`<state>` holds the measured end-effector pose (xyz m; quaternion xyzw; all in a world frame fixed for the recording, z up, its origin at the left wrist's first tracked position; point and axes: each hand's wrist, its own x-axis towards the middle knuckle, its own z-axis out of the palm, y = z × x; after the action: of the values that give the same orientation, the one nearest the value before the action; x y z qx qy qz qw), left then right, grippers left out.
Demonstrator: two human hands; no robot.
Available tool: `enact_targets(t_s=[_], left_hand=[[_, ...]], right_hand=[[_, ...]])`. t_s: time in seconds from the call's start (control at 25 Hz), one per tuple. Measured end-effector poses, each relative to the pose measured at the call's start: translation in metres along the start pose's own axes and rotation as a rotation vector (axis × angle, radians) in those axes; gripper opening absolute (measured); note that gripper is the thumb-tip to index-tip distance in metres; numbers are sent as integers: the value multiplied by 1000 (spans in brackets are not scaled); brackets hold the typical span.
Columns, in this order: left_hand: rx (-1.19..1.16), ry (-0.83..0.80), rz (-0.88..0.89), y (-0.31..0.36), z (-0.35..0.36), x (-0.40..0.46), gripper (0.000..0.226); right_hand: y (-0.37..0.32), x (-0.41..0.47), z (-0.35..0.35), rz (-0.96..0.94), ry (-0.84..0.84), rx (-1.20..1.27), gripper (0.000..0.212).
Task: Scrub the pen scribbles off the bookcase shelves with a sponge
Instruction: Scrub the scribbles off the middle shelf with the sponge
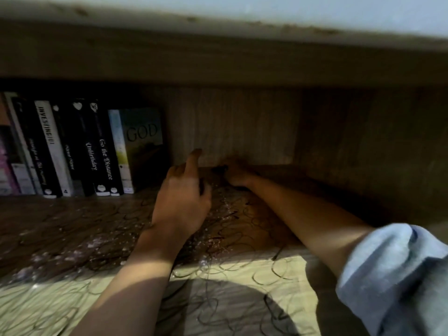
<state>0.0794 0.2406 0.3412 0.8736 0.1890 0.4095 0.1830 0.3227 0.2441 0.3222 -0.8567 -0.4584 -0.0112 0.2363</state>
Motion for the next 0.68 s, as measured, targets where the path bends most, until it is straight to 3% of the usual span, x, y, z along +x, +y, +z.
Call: enact_targets(t_s=[0.12,0.36,0.56,0.68], left_hand=[[1,-5,9,-1,-1,-3,64],[25,-18,13,-2,3,-1,61],[63,-15,24,-6,5,1,58],[91,-45,0,-6,4,0,56]], right_hand=[[5,-21,-16,-148,-122,192,28],[46,-9,-33,164,51,48,31],[-7,-42,-23,-20,-172,167,36],[22,-55,-45,56,-107,138,40]])
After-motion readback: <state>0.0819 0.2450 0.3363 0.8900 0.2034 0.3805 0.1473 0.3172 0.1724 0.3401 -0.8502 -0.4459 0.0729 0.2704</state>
